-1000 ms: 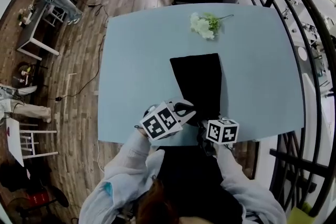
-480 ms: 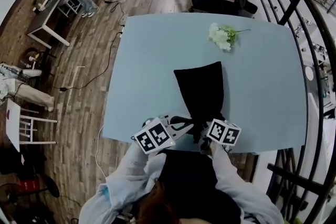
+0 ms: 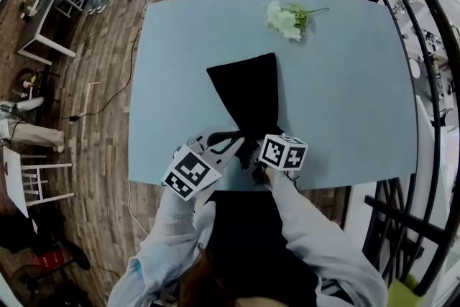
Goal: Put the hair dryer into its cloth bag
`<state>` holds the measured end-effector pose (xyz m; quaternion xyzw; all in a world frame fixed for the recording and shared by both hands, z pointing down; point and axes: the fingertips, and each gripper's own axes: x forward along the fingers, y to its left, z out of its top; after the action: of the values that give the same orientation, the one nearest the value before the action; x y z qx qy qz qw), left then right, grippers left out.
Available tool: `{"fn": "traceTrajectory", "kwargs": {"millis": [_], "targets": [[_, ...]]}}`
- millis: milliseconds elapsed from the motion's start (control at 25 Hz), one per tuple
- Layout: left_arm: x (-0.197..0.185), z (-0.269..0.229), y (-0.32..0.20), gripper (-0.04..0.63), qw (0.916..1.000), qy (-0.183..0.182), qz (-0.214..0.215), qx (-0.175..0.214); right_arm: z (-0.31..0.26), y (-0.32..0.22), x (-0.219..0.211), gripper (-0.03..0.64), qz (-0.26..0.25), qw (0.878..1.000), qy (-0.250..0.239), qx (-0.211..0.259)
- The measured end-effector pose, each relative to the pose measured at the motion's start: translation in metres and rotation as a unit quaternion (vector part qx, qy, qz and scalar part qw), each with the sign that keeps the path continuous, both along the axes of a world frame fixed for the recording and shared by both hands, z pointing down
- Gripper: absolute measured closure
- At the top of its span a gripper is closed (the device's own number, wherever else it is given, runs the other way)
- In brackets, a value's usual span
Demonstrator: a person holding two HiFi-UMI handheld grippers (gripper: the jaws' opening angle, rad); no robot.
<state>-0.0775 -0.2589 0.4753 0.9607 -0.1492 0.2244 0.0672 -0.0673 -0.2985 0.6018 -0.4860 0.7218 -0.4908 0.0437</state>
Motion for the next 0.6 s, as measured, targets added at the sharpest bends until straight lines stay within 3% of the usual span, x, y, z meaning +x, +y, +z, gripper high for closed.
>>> {"fn": "traceTrajectory", "kwargs": {"millis": [80,200,360,480,600], "targets": [[-0.002,0.004,-0.012,0.566,0.9994,0.004,-0.034,-0.004,-0.002,-0.005,-0.008,0.417,-0.028,0.999,0.022,0.020],[0.002,0.015,-0.012,0.566,0.9994,-0.011,-0.026,-0.022,-0.009,-0.017,-0.017,0.417,-0.048,0.997,0.046,0.046],[-0.003,0.033,-0.004,0.566,0.9971,-0.037,-0.018,-0.065,-0.002,-0.037,-0.015,0.417,-0.016,0.999,0.022,0.044],[-0.011,0.042,-0.001,0.566,0.9959,-0.063,-0.008,-0.064,0.003,-0.047,-0.017,0.417,-0.004,0.999,0.006,0.039],[-0.020,0.048,0.007,0.566,0.9924,-0.091,0.029,-0.078,0.015,-0.056,-0.020,0.417,0.011,1.000,-0.012,0.023]]}}
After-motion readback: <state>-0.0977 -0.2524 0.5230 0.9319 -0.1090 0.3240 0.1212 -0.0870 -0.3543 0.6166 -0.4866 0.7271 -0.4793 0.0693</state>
